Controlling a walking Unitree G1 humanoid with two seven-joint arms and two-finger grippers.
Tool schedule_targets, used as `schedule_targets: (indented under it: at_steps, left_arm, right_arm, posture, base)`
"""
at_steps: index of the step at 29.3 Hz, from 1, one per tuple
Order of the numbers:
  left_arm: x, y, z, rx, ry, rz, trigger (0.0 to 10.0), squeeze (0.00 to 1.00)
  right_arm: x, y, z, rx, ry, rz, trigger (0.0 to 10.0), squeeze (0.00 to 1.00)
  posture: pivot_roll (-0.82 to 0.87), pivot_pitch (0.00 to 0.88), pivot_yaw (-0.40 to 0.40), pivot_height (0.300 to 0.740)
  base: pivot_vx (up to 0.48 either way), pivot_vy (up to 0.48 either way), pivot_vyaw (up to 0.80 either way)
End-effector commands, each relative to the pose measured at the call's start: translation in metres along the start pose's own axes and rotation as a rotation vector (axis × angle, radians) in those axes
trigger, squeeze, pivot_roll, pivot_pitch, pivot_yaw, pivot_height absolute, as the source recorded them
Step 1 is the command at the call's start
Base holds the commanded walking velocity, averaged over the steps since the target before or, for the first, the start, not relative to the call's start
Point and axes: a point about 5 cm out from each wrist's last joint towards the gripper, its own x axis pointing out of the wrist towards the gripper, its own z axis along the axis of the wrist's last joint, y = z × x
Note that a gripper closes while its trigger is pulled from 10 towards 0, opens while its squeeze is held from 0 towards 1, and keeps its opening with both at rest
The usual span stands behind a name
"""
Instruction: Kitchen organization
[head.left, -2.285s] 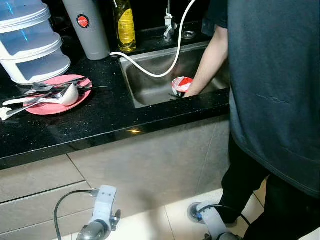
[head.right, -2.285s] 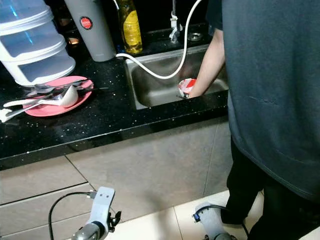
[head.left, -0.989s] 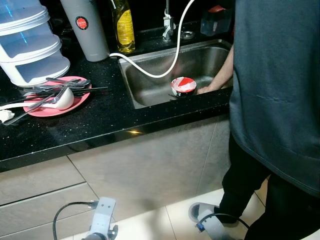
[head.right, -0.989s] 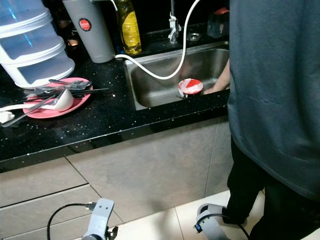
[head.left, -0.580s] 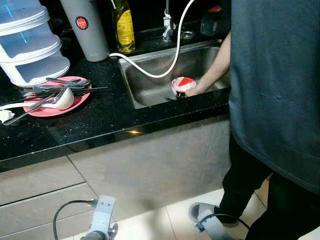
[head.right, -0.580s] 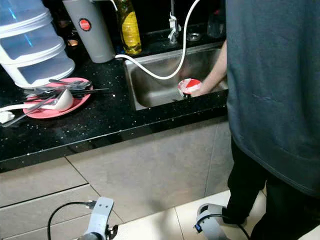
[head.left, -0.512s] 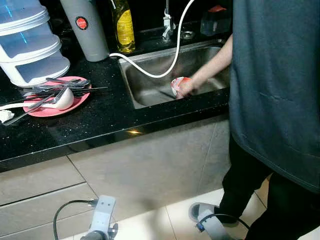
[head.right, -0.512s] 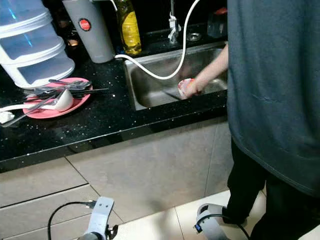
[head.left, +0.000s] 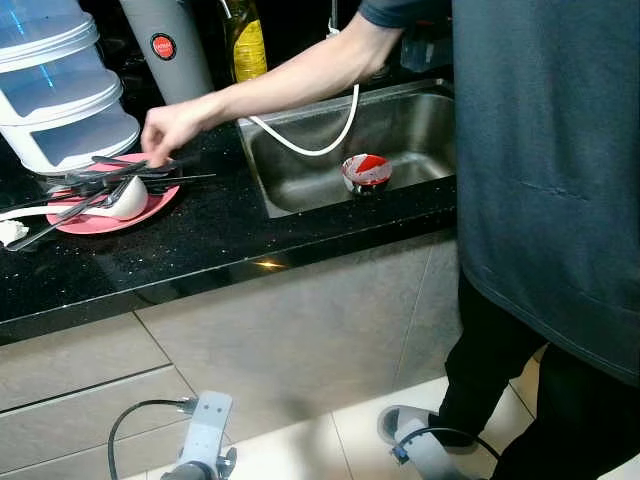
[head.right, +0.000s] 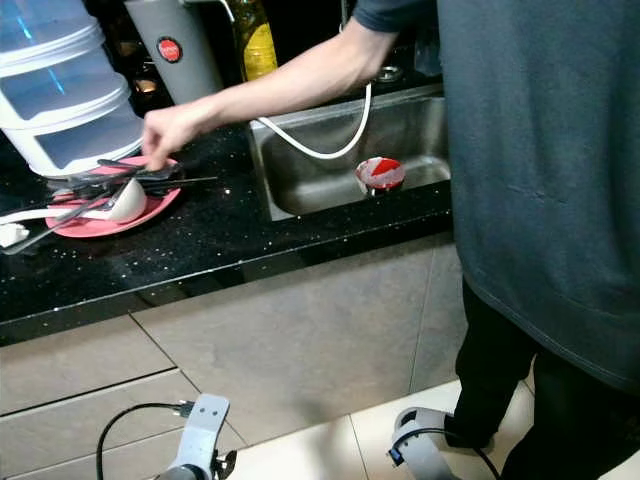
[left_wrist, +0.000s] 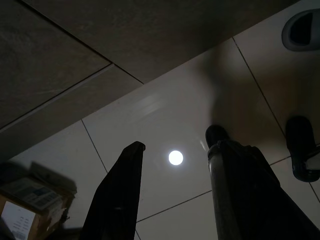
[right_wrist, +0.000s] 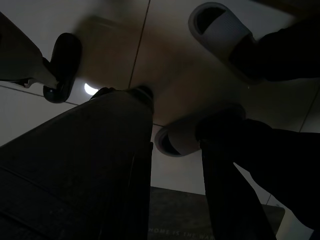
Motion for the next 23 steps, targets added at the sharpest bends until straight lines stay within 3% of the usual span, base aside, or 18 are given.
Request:
schedule_targets:
  at_steps: [1,23]
  left_arm:
    - [-0.0009,0.0069,-0.0012,0.017,0.011,0.014,10.0,0.0]
    - [-0.0012,0.01,-0.0011,0.026,0.013,0.028,10.0,0.0]
  right_arm:
    - [0.0006,0.0084,-0.0021,0.01,0.011,0.032,10.0,0.0]
    - [0.0014,0.0098,0.0033,0.017,-0.004,0.034,10.0,0.0]
  posture:
    - [-0.03,0.0,0.13,0.74]
    - [-0.03,0.0,0.141,0.74]
  base:
    - [0.0,0.0,0.0]
    - [0.0,0.0,0.0]
